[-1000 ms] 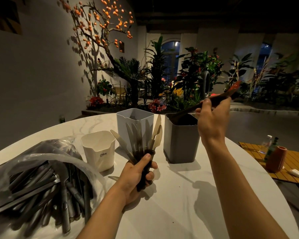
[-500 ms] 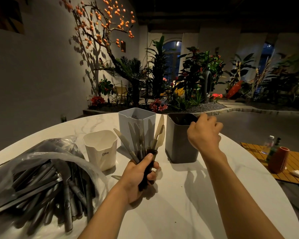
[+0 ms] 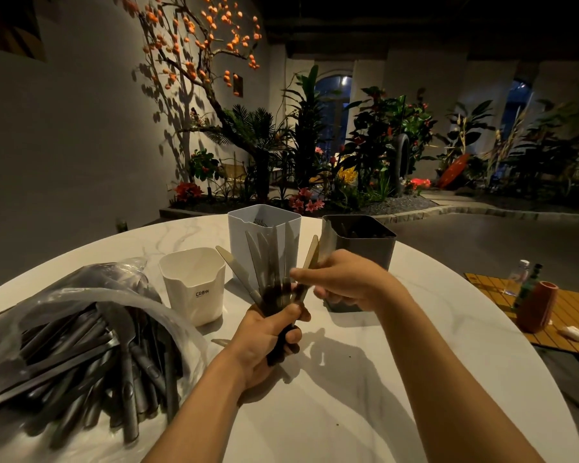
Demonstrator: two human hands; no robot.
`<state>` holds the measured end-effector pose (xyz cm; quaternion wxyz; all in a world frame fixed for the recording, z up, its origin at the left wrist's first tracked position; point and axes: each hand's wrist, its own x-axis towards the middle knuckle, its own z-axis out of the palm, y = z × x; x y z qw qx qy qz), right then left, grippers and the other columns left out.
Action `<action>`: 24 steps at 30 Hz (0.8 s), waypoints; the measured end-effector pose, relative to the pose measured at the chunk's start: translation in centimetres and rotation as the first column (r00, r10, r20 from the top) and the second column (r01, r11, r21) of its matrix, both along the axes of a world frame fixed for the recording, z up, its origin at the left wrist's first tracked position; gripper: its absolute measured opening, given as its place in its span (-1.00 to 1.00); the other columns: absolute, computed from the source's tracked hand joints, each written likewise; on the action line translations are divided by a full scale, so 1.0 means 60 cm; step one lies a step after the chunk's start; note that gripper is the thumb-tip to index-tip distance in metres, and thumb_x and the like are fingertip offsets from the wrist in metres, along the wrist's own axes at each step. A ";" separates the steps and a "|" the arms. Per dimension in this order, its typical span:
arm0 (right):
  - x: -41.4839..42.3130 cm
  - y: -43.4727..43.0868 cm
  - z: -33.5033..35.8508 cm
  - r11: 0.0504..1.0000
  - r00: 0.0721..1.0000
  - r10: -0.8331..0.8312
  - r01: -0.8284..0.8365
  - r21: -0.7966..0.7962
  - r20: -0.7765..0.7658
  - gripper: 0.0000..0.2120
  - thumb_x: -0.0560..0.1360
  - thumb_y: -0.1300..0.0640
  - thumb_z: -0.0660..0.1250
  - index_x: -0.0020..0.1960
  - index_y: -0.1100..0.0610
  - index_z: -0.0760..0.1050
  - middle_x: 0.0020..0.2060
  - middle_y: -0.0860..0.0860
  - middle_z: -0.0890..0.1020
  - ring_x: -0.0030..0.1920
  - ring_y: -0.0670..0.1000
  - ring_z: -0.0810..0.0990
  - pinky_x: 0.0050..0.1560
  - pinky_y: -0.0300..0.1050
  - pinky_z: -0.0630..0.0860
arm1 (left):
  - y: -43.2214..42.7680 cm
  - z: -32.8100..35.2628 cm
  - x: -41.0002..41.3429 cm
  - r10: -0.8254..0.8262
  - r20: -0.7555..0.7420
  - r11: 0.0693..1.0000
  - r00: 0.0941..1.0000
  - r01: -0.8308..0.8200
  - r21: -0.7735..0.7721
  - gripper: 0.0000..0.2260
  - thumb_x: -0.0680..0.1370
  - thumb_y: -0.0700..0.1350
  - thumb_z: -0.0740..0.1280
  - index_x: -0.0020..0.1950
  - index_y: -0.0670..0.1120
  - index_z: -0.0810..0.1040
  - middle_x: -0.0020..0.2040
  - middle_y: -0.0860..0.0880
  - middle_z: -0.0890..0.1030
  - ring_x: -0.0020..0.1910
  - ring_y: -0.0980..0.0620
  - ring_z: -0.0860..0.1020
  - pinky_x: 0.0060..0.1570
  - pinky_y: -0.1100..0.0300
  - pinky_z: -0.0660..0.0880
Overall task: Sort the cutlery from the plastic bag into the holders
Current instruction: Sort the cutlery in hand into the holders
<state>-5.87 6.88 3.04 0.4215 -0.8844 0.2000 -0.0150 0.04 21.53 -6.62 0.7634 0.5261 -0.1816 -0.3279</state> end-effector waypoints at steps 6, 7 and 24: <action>0.018 0.004 -0.015 0.985 0.992 -0.005 -0.016 0.172 0.123 -0.70 0.57 -0.02 0.40 0.04 0.25 0.61 -0.22 0.13 0.55 -0.33 -0.03 0.37 -0.39 -0.22 0.27 | -0.001 0.004 0.000 0.003 -0.010 0.999 1.000 -0.003 -0.049 -0.67 0.60 0.03 0.32 0.29 -0.10 0.61 -0.14 -0.11 0.65 -0.41 0.05 0.47 -0.42 0.22 0.45; 0.015 0.004 -0.011 0.980 0.990 -0.006 -0.023 0.196 0.144 -0.72 0.58 0.01 0.39 0.05 0.25 0.61 -0.23 0.12 0.55 -0.34 -0.04 0.38 -0.39 -0.23 0.27 | -0.001 0.004 0.000 0.004 -0.018 0.999 1.000 -0.005 -0.042 -0.68 0.63 0.05 0.29 0.29 -0.09 0.60 -0.14 -0.11 0.65 -0.41 0.05 0.48 -0.43 0.22 0.44; -0.019 -0.054 0.053 0.895 0.355 -0.413 0.332 0.300 0.839 -0.82 0.71 0.09 0.14 -0.07 0.02 0.39 -0.21 -0.01 0.49 -0.23 -0.10 0.49 -0.30 -0.33 0.48 | -0.003 0.009 -0.008 0.036 0.000 0.999 0.999 -0.036 -0.034 -0.74 0.67 0.01 0.24 0.24 -0.09 0.60 -0.18 -0.13 0.66 -0.45 0.05 0.51 -0.49 0.25 0.42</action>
